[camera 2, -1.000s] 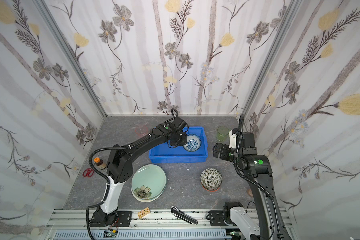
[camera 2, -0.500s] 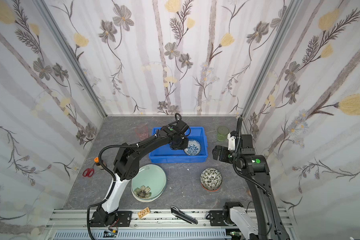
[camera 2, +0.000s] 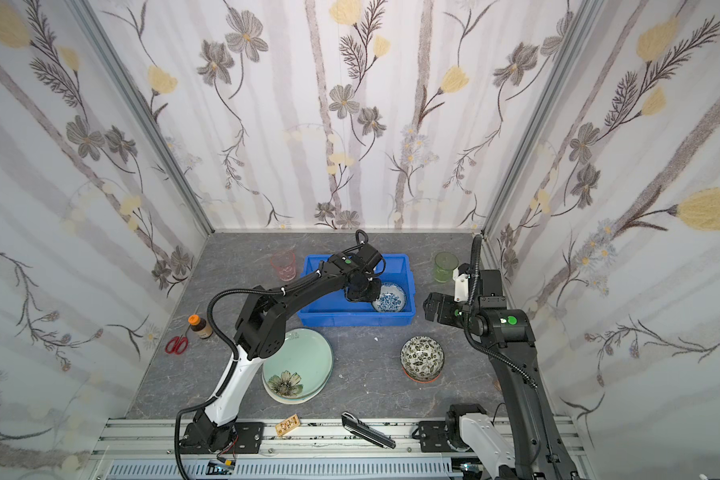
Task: Place the mixed dishes into the plastic bin
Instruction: 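Carry the floral bowl into the bin with the left gripper while the right withdraws, then lower the floral bowl onto the bin floor and open the left gripper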
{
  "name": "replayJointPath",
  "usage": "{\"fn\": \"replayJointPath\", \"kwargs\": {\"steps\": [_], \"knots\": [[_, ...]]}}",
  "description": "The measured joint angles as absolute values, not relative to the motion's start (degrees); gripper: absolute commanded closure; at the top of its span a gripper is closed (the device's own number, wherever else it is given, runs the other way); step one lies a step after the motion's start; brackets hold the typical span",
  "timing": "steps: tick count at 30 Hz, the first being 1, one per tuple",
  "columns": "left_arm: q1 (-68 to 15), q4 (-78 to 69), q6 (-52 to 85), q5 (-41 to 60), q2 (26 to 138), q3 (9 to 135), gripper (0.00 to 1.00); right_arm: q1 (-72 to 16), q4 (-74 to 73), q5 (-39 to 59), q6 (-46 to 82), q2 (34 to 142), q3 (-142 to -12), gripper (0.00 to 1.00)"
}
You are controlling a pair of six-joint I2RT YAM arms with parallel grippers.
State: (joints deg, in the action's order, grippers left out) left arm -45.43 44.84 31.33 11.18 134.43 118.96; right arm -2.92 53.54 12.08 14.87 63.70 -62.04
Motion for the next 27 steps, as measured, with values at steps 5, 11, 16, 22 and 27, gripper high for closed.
{"fn": "replayJointPath", "kwargs": {"steps": [5,11,16,22,27], "knots": [[-45.87,44.84,31.38,11.44,135.13,119.24,0.98,-2.81,53.43,12.08,14.48,63.94,-61.91,0.00],[-46.09,44.84,31.48,11.66,135.37,119.35,0.94,-2.66,53.39,12.08,14.35,64.16,-61.69,0.00],[-46.09,44.86,31.48,11.70,135.50,119.35,0.88,-2.63,53.39,12.08,14.26,64.12,-61.28,0.00],[-46.11,44.82,31.51,12.14,135.57,119.46,0.80,-2.59,53.39,12.08,14.24,64.03,-61.17,0.00],[-46.09,44.77,31.51,12.32,135.61,119.52,0.70,-2.57,53.39,12.08,14.24,64.07,-61.17,0.00]]}}
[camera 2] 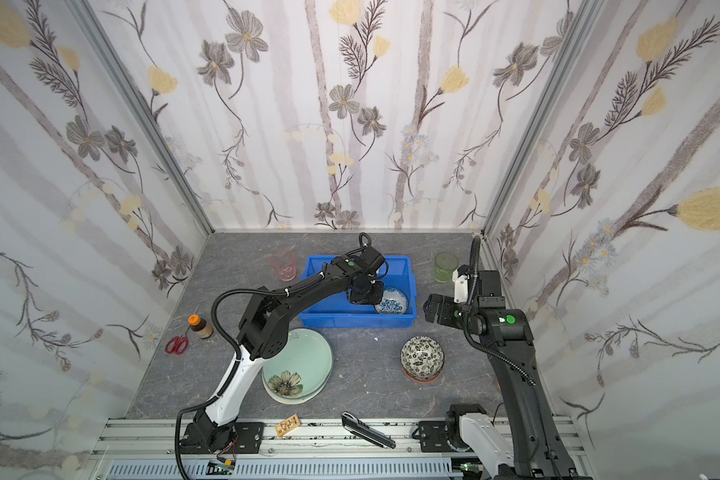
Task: Place the mixed dishes into the plastic bin
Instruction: 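Lower the floral bowl onto the bin floor and open the left gripper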
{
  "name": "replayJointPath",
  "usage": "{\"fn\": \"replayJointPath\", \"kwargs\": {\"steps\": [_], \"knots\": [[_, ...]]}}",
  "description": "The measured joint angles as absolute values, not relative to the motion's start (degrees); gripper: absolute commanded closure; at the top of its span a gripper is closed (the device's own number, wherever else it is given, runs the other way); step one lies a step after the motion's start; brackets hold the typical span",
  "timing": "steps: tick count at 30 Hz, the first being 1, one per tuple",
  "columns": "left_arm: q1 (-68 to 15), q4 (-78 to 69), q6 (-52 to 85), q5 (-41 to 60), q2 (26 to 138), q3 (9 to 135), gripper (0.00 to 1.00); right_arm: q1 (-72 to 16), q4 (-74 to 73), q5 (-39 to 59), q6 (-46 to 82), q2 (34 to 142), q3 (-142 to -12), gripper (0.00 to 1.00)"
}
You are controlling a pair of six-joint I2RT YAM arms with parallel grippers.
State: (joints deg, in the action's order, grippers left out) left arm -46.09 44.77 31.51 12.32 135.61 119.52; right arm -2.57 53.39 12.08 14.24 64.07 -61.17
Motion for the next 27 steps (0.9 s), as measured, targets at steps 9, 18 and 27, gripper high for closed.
{"fn": "replayJointPath", "kwargs": {"steps": [9,18,27], "knots": [[-46.04,44.77,31.51,12.49,135.41,119.66,0.39,-2.57,53.41,12.03,14.15,64.12,-61.19,0.00],[-46.02,44.75,31.57,10.87,129.34,119.42,0.13,-2.55,55.68,8.80,14.06,64.23,-61.49,0.02],[-46.02,44.80,32.40,8.43,118.89,115.35,0.00,-3.70,61.36,8.38,14.79,63.55,-61.49,0.07]]}}
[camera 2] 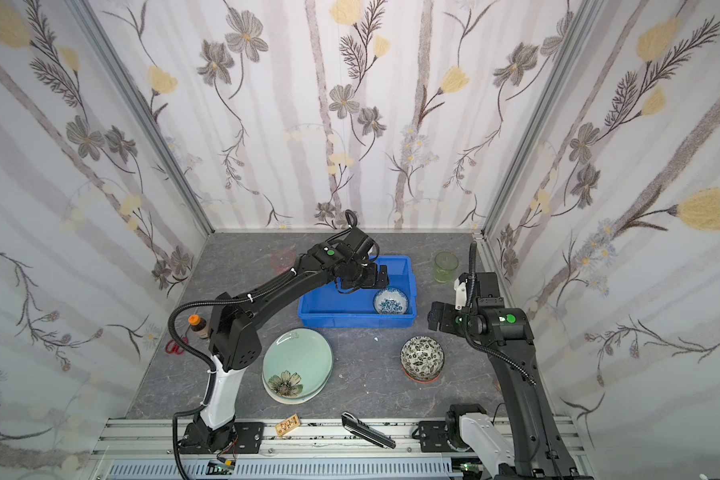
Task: Place the mixed dishes into the plastic bin
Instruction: 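Lower the floral bowl onto the bin floor and open the left gripper, then raise the left gripper out of the bin while the right gripper grips the leaf-patterned bowl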
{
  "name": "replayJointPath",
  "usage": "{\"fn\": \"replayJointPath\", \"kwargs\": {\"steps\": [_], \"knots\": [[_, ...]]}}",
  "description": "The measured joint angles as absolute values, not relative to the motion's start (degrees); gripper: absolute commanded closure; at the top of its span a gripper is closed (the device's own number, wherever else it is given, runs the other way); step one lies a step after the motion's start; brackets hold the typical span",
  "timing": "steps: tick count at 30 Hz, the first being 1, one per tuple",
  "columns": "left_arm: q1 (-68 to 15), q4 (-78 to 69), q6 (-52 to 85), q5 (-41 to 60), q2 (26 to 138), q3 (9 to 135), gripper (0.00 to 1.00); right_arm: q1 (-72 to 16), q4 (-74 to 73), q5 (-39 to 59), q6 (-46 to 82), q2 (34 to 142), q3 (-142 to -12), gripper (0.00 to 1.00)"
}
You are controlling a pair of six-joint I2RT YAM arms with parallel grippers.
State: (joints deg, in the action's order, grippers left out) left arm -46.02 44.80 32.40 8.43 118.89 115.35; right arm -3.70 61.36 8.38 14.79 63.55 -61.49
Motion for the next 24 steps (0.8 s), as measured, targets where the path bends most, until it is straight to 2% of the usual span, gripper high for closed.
{"fn": "replayJointPath", "kwargs": {"steps": [3,7,12,18,24], "knots": [[-46.15,44.66,33.36,6.92,114.32,113.71,0.00,-5.21,62.92,7.09,15.94,62.26,-59.94,0.14],[-47.16,43.92,34.54,4.10,108.71,110.08,0.00,-7.16,64.49,6.74,17.08,60.93,-57.08,0.31],[-48.05,38.63,36.64,1.13,98.65,97.73,0.00,-8.93,65.04,4.91,18.48,60.20,-54.06,0.50],[-48.05,28.86,40.03,-1.43,86.89,81.38,0.00,-10.61,65.06,4.12,19.46,60.62,-52.49,0.61],[-48.03,23.18,43.51,-2.09,82.04,72.77,0.00,-11.20,65.04,2.94,19.46,62.00,-51.48,0.64]]}}
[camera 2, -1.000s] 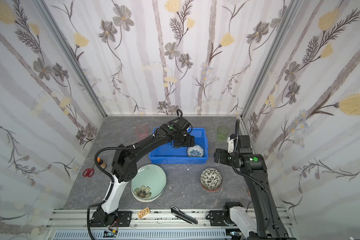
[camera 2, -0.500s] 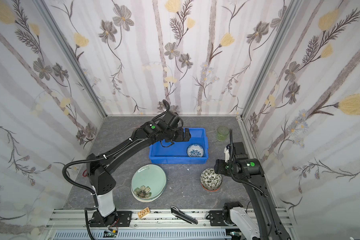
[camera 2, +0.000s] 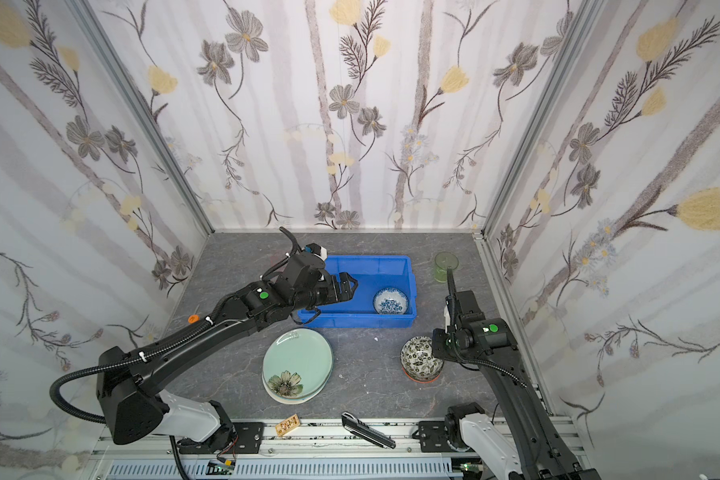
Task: Place the mixed dishes into the plastic bin
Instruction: 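Raise the left gripper out of the bin while the right gripper grips the leaf-patterned bowl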
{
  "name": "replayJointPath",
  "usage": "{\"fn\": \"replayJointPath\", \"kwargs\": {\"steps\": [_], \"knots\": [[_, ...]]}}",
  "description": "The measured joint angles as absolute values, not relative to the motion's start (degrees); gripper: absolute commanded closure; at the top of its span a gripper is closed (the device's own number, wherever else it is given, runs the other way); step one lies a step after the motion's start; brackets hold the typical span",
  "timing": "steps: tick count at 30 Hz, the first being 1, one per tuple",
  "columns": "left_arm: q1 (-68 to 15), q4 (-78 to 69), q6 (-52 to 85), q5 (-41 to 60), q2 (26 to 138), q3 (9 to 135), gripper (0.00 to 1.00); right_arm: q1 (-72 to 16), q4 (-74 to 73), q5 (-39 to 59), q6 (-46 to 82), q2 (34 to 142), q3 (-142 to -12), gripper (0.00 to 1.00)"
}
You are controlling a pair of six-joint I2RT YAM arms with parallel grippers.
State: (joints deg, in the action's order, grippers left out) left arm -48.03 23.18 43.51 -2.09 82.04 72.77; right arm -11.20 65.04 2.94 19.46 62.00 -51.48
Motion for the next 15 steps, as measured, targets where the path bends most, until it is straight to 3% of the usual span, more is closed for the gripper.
{"fn": "replayJointPath", "kwargs": {"steps": [15], "knots": [[-47.99,19.86,46.50,1.06,84.27,69.17,0.00,-12.73,64.38,1.48,20.53,63.70,-49.80,0.71]]}}
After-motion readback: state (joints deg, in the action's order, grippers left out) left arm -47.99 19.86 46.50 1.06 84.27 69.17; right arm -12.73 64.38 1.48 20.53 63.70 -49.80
